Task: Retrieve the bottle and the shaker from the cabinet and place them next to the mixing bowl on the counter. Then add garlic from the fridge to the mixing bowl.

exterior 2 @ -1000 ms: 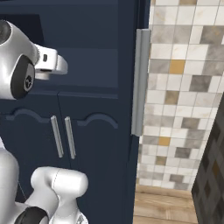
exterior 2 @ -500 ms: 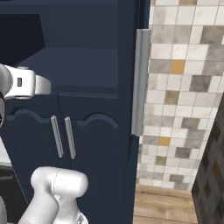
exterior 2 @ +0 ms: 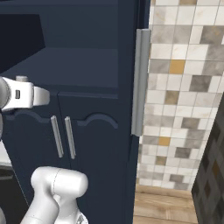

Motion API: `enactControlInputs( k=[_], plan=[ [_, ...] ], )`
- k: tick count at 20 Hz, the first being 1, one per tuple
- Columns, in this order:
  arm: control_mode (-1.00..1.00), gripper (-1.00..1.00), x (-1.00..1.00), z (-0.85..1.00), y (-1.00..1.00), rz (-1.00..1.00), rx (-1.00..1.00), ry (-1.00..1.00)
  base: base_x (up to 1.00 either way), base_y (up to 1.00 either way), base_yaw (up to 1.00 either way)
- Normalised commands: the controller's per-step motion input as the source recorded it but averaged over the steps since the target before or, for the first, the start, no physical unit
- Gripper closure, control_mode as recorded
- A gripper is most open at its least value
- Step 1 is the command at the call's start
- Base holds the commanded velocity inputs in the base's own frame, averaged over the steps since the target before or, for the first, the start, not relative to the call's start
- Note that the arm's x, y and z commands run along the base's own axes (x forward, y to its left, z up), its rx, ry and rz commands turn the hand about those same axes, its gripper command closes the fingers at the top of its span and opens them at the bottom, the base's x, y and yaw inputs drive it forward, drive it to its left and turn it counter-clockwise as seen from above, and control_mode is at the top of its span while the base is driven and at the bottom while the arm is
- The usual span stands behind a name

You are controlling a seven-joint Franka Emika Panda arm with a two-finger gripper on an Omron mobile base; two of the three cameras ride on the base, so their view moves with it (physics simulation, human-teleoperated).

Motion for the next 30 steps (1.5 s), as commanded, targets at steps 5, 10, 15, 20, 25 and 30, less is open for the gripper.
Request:
enactControlInputs(
  k=[5,10,15,20,25,30],
  plan=[
    [-1.00,1.00,-0.03,0.00,0.00,0.00,0.00,0.00,0.00,0.00,0.00],
    [1.00,1.00,-0.11,0.00,0.02,0.00,0.00,0.00,-0.77,0.32,0.00],
    [1.00,1.00,0.00,0.00,0.00,0.00,0.00,0.00,-1.00,0.55,0.00],
    [1.00,1.00,0.00,0.00,0.00,0.00,0.00,0.00,-1.00,0.65,0.08],
    [1.00,1.00,0.00,0.00,0.00,0.00,0.00,0.00,-0.40,0.81,0.27],
    [1.00,1.00,0.00,0.00,0.00,0.00,0.00,0.00,0.82,0.73,0.22]
  ],
)
